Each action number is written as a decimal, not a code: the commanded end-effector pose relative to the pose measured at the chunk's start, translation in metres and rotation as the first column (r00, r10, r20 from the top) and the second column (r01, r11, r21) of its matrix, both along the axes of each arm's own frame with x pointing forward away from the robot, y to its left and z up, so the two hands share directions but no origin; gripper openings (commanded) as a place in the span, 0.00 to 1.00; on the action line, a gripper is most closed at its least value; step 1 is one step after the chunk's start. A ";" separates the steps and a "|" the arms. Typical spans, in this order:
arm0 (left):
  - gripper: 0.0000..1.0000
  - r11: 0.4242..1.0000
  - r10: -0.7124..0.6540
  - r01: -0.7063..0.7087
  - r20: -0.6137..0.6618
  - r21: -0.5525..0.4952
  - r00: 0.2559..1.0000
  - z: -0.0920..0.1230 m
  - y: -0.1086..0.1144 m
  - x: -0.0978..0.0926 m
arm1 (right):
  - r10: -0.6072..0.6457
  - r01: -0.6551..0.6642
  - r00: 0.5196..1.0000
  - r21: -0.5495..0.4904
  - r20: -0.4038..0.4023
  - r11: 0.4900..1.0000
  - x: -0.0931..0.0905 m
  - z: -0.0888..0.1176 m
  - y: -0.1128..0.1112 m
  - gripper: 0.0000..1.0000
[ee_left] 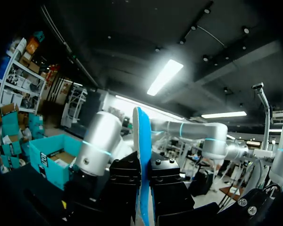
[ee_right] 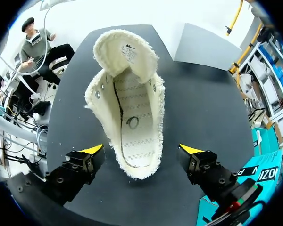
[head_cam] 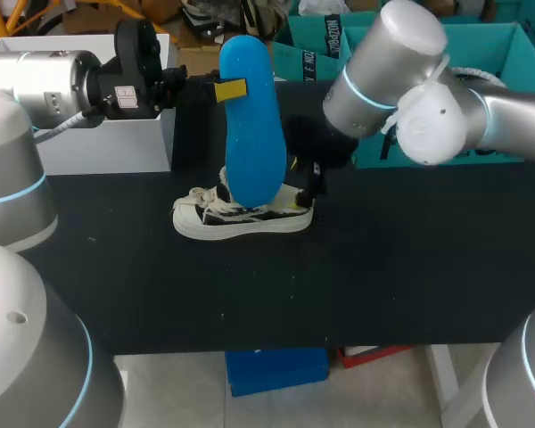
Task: Take the shoe out of the shoebox, open the shoe tongue, remove and reinsert the insole, then place the shoe into the shoebox
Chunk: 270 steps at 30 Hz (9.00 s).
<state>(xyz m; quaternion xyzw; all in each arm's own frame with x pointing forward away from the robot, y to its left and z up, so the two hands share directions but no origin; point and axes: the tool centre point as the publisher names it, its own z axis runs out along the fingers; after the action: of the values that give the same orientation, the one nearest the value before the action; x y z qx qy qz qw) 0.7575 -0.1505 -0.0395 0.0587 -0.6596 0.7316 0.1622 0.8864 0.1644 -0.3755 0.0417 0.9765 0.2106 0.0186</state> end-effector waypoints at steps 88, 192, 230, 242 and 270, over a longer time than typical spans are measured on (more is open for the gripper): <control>0.00 1.000 0.005 -0.005 0.002 -0.001 1.000 -0.001 -0.001 -0.001 | 0.036 -0.043 0.999 -0.180 -0.039 0.983 0.021 -0.002 -0.009 1.00; 0.00 1.000 0.005 -0.005 0.002 -0.001 1.000 -0.001 -0.001 -0.001 | -0.548 0.478 0.836 -0.527 0.027 0.703 0.041 0.091 0.031 0.00; 0.00 1.000 0.005 -0.005 0.002 -0.001 1.000 -0.001 -0.001 -0.001 | -0.996 0.872 -0.091 -0.484 -0.023 -0.068 0.009 0.022 0.030 0.00; 0.00 1.000 0.005 -0.005 0.002 -0.001 1.000 -0.001 -0.001 -0.001 | -1.000 0.879 -0.027 -0.477 -0.016 -0.016 -0.002 0.000 0.040 0.00; 0.00 1.000 0.005 -0.005 0.002 -0.001 1.000 -0.001 -0.001 -0.001 | -0.996 0.899 -0.075 -0.435 -0.048 -0.047 -0.020 -0.016 0.023 1.00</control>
<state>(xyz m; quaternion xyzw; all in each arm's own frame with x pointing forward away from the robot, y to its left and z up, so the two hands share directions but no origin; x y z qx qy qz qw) 0.7574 -0.1505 -0.0395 0.0588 -0.6597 0.7315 0.1621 0.8708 0.1980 -0.4014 0.7572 0.6526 -0.0258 -0.0004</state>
